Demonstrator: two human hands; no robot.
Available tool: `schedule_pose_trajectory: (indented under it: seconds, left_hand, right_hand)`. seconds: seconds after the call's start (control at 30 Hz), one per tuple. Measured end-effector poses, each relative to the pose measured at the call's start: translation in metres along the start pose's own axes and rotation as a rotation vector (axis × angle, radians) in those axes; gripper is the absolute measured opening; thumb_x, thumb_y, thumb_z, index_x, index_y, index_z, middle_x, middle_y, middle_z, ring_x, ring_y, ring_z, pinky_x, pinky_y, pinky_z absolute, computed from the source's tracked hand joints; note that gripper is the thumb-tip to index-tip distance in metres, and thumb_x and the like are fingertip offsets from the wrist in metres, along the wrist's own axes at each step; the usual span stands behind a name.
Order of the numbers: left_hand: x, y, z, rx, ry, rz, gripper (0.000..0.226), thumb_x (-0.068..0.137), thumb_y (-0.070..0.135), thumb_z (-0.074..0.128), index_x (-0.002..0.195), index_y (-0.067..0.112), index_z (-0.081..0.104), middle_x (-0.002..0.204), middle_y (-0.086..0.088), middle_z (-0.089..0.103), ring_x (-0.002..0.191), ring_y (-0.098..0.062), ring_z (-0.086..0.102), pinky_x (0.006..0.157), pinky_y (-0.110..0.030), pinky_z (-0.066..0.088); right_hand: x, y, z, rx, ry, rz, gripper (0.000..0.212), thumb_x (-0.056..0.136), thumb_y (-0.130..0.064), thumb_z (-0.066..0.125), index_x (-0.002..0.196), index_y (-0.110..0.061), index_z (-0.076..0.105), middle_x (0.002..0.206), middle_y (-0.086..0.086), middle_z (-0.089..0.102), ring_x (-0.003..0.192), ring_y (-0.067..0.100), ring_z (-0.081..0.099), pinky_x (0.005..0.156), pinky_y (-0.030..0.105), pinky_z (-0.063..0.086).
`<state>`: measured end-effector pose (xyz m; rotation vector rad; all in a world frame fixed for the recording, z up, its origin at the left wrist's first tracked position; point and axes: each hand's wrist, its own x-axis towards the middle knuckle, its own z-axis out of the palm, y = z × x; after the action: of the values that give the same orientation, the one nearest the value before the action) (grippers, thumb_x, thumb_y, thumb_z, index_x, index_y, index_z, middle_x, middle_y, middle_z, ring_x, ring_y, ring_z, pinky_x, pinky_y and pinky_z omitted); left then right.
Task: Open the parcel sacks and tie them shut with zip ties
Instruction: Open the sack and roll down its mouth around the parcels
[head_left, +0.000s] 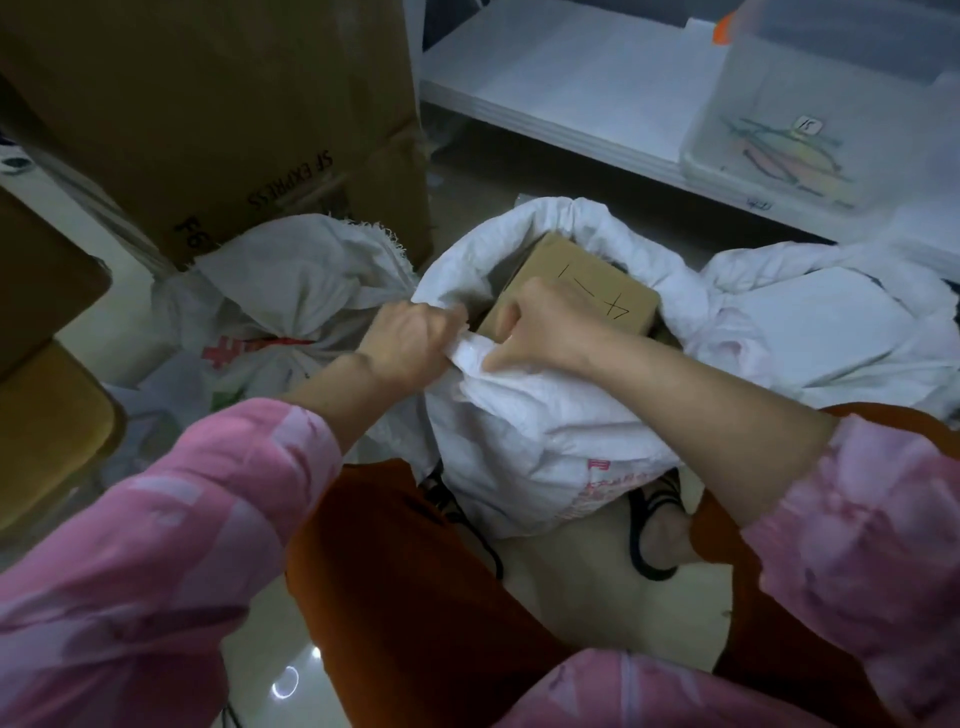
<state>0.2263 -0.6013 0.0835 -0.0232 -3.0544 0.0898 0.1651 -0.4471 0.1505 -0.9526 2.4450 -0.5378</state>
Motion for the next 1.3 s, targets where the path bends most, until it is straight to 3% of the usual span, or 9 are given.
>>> schedule_pose_trajectory:
  seconds: [0.2, 0.4, 0.5, 0.63, 0.7, 0.83, 1.0, 1.1, 1.3]
  left_hand:
    - [-0.010, 0.008, 0.014, -0.101, 0.242, -0.054, 0.022, 0.068, 0.001, 0.075, 0.075, 0.005, 0.054, 0.046, -0.009, 0.053, 0.034, -0.030, 0.049, 0.040, -0.023, 0.029]
    - [0.007, -0.001, -0.042, -0.226, -0.552, -0.122, 0.031, 0.078, 0.018, 0.072, 0.102, 0.021, 0.053, 0.101, 0.000, 0.057, 0.091, -0.020, 0.056, 0.076, -0.033, 0.047]
    - [0.027, -0.002, -0.071, -0.328, -0.407, -0.021, 0.047, 0.071, 0.013, 0.080, 0.113, 0.022, 0.059, 0.109, 0.006, 0.047, 0.091, -0.011, 0.048, 0.074, -0.023, 0.040]
    - [0.039, 0.014, -0.054, -0.221, -0.658, 0.017, 0.049, 0.071, 0.014, 0.081, 0.115, 0.025, 0.063, 0.121, 0.004, 0.055, 0.095, -0.010, 0.049, 0.077, -0.024, 0.042]
    - [0.037, 0.023, -0.034, -0.020, -0.702, 0.063, 0.044, 0.074, 0.021, 0.079, 0.116, 0.020, 0.064, 0.119, 0.000, 0.059, 0.100, -0.016, 0.055, 0.078, -0.026, 0.045]
    - [0.026, 0.023, -0.010, 0.138, -0.484, 0.089, 0.026, 0.084, 0.017, 0.062, 0.108, 0.009, 0.058, 0.105, -0.010, 0.063, 0.093, -0.027, 0.061, 0.066, -0.029, 0.041]
    - [-0.006, 0.003, 0.023, 0.026, -0.222, -0.049, 0.024, 0.086, 0.015, 0.052, 0.108, 0.008, 0.059, 0.101, -0.012, 0.066, 0.089, -0.036, 0.062, 0.070, -0.038, 0.045]
    - [-0.014, 0.008, 0.030, -0.054, -0.096, -0.098, 0.021, 0.076, 0.003, 0.060, 0.096, 0.000, 0.061, 0.089, -0.018, 0.065, 0.073, -0.041, 0.062, 0.059, -0.039, 0.045]
    - [-0.023, 0.016, 0.040, -0.073, 0.034, -0.071, 0.026, 0.051, -0.007, 0.076, 0.067, 0.000, 0.056, 0.059, -0.016, 0.057, 0.038, -0.033, 0.052, 0.038, -0.026, 0.036]
  right_hand:
    - [0.011, 0.011, 0.035, -0.256, -0.221, 0.186, 0.043, 0.073, -0.035, 0.076, 0.074, -0.015, 0.039, 0.086, 0.003, 0.054, 0.076, 0.021, 0.049, 0.059, 0.027, 0.037]
    - [-0.003, 0.000, 0.051, -0.678, -0.037, -0.112, 0.037, 0.086, 0.004, 0.047, 0.121, -0.007, 0.052, 0.115, 0.010, 0.060, 0.108, 0.030, 0.057, 0.071, 0.032, 0.036]
    - [-0.011, -0.002, 0.057, -0.789, 0.014, -0.272, 0.030, 0.085, 0.004, 0.048, 0.110, -0.009, 0.058, 0.106, 0.007, 0.065, 0.099, 0.027, 0.063, 0.055, 0.026, 0.032]
    - [-0.019, -0.001, 0.059, -0.853, 0.125, -0.319, 0.026, 0.048, -0.012, 0.077, 0.073, -0.012, 0.071, 0.048, 0.000, 0.061, 0.044, 0.016, 0.061, 0.045, 0.017, 0.021]
    - [-0.023, 0.007, 0.062, -0.862, 0.088, -0.298, 0.026, 0.078, -0.010, 0.060, 0.102, -0.015, 0.066, 0.075, 0.001, 0.071, 0.071, 0.019, 0.068, 0.053, 0.024, 0.030]
    - [-0.025, 0.014, 0.059, -0.721, 0.094, -0.307, 0.038, 0.094, -0.002, 0.039, 0.130, -0.013, 0.044, 0.109, 0.006, 0.065, 0.100, 0.027, 0.063, 0.065, 0.030, 0.032]
    - [-0.013, 0.015, 0.030, 0.065, -0.050, -0.045, 0.044, 0.075, -0.030, 0.077, 0.113, -0.019, 0.059, 0.095, -0.003, 0.054, 0.098, 0.018, 0.056, 0.076, 0.030, 0.042]
    - [-0.004, 0.020, 0.006, -0.180, -0.098, 0.088, 0.067, 0.066, -0.037, 0.084, 0.119, -0.013, 0.050, 0.119, 0.004, 0.055, 0.109, 0.022, 0.052, 0.084, 0.031, 0.043]
    - [-0.016, 0.025, 0.043, -0.560, -0.200, 0.044, 0.038, 0.079, -0.018, 0.072, 0.111, -0.013, 0.052, 0.107, 0.006, 0.057, 0.097, 0.024, 0.057, 0.070, 0.029, 0.038]
